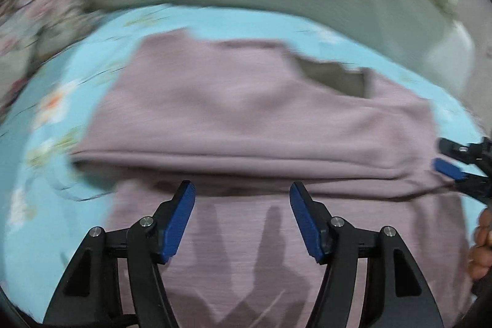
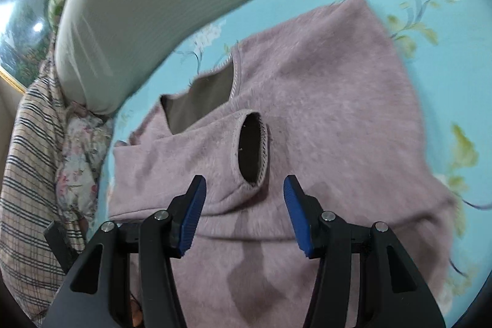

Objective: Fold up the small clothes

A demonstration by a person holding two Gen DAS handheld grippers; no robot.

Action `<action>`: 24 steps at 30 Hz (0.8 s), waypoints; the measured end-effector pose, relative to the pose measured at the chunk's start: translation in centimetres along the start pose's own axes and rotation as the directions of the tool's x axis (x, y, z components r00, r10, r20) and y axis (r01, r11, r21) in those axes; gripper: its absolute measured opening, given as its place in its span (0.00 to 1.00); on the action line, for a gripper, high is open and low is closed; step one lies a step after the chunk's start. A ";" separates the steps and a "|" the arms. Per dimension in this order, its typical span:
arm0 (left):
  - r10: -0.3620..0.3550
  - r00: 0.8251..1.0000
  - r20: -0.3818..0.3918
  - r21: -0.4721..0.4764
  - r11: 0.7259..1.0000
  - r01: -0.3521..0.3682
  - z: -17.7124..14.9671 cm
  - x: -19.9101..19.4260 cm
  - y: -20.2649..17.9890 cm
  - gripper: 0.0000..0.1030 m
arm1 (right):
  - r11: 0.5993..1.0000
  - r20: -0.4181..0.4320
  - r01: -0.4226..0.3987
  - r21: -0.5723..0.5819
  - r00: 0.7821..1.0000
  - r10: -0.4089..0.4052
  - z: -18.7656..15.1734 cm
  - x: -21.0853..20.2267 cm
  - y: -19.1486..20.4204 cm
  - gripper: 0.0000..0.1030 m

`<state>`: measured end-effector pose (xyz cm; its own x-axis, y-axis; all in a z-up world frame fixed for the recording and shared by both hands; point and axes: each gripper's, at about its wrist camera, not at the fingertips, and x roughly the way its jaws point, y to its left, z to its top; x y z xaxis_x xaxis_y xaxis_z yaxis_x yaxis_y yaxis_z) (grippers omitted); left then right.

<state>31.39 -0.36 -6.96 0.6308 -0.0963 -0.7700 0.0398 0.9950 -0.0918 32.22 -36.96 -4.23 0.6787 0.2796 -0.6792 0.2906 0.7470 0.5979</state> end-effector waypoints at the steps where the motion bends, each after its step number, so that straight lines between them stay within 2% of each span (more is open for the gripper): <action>1: 0.034 0.999 -0.011 -0.026 0.999 -0.034 0.1 0.4 1.2 0.62 | 1.000 -0.009 0.006 0.000 1.000 -0.006 0.1 0.8 0.0 0.52; 2: 0.037 0.999 -0.022 -0.068 0.997 -0.038 0.2 0.7 2.7 0.56 | 1.000 -0.013 0.006 0.002 1.000 -0.006 0.2 1.5 0.1 0.52; 3: 0.010 1.000 -0.027 -0.105 0.994 -0.013 0.3 0.8 3.7 0.48 | 1.000 -0.020 0.006 0.004 1.000 -0.006 0.2 2.1 0.1 0.52; 5: -0.041 0.999 -0.015 -0.178 0.983 0.037 0.8 0.8 5.3 0.44 | 1.000 -0.030 0.002 0.002 1.000 -0.002 0.3 3.2 0.4 0.50; 6: -0.033 0.999 -0.005 -0.190 0.981 0.032 1.1 0.6 5.5 0.44 | 1.000 -0.030 0.001 -0.002 1.000 -0.001 0.4 3.5 0.6 0.33; 7: -0.008 1.000 0.008 -0.197 0.980 0.009 1.3 0.4 5.7 0.45 | 1.000 -0.033 -0.006 -0.010 0.999 0.006 0.5 3.8 0.8 0.10; 9: 0.057 0.998 0.025 -0.210 0.976 -0.050 1.6 0.1 6.3 0.52 | 0.999 -0.014 -0.031 -0.019 0.999 0.031 1.0 3.2 1.2 0.10; 13: 0.060 0.998 0.007 -0.243 0.968 -0.057 1.5 0.5 8.1 0.54 | 0.993 0.144 -0.080 -0.088 0.985 0.092 2.4 -2.3 2.5 0.10; 15: 0.088 0.996 0.005 -0.257 0.963 -0.084 1.1 0.3 8.8 0.54 | 0.994 0.238 -0.057 -0.092 0.968 0.077 2.9 -5.8 1.9 0.10; 17: 0.103 0.995 0.011 -0.273 0.957 -0.096 1.3 0.1 9.2 0.52 | 0.998 0.291 -0.009 -0.057 0.956 0.025 3.0 -7.7 -0.1 0.10; 19: 0.101 0.995 0.014 -0.281 0.955 -0.093 1.1 0.1 9.7 0.52 | 0.999 0.268 0.046 0.002 0.962 -0.045 2.8 -7.7 -2.9 0.10; 21: 0.093 0.996 0.002 -0.271 0.958 -0.089 1.0 0.5 9.7 0.52 | 0.996 0.215 0.061 0.065 0.974 -0.073 2.2 -6.7 -5.6 0.10; 24: 0.111 0.994 -0.001 -0.222 0.969 -0.108 0.9 0.5 8.7 0.51 | 0.992 0.163 0.098 0.079 0.981 -0.109 0.7 -5.2 -7.4 0.10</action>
<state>32.71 8.26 -7.54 0.6307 0.0148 -0.7759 -0.2021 0.9684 -0.1458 27.05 -44.39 -4.83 0.7434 0.0942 -0.6621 0.4079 0.7207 0.5605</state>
